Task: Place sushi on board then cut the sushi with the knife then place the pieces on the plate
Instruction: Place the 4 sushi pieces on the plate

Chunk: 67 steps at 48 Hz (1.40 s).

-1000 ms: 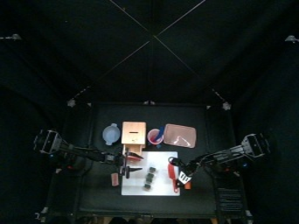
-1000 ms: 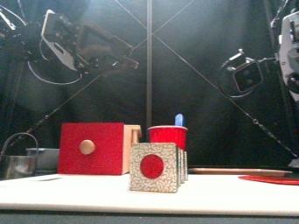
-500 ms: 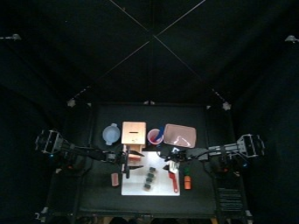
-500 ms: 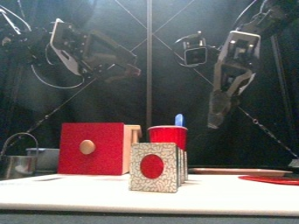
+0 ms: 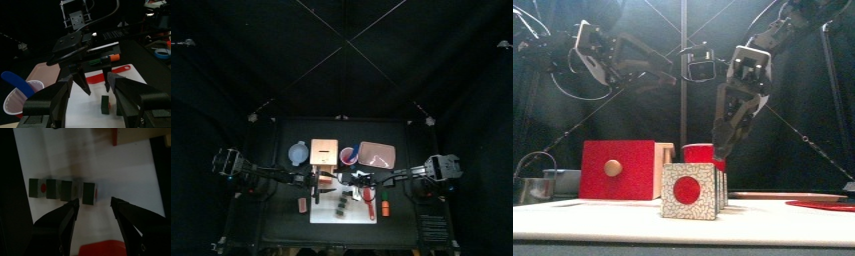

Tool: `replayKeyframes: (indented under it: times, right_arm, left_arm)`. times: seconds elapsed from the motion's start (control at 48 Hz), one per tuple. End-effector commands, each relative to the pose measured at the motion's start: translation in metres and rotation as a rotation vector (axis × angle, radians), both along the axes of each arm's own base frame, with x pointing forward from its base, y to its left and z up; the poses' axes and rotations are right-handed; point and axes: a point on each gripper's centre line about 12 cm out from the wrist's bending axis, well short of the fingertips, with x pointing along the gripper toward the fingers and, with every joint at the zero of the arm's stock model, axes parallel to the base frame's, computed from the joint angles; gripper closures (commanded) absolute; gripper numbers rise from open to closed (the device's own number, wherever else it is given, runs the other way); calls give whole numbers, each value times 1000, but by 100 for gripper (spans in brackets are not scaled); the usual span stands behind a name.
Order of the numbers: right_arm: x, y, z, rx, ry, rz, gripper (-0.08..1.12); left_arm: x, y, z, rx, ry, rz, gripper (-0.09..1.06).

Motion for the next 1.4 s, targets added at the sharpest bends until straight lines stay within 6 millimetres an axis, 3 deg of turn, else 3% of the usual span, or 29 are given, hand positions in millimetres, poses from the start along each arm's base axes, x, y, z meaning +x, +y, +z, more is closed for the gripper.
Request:
replayKeyframes:
  times: [0.021, 0.25, 0.75, 1.042, 1.208, 1.396]
  right_arm:
    - [11, 3, 13, 7, -62, 0, 17]
    - [15, 7, 4, 11, -57, 3, 17]
    - [19, 6, -20, 4, -2, 0, 19]
    - [18, 4, -21, 7, 1, -5, 37]
    - [10, 4, -8, 11, 12, -4, 44]
    - [-27, -9, 17, 26, 62, -32, 44]
  left_arm:
    - [-7, 3, 15, -6, -49, 11, 6]
    - [-23, 9, 12, -38, -39, 49, 6]
    - [-28, 10, 5, -41, -17, 54, 6]
    - [-28, 10, 4, -44, -14, 54, 6]
    - [-29, 10, 3, -44, -11, 56, 6]
    - [-29, 10, 3, -46, -10, 56, 6]
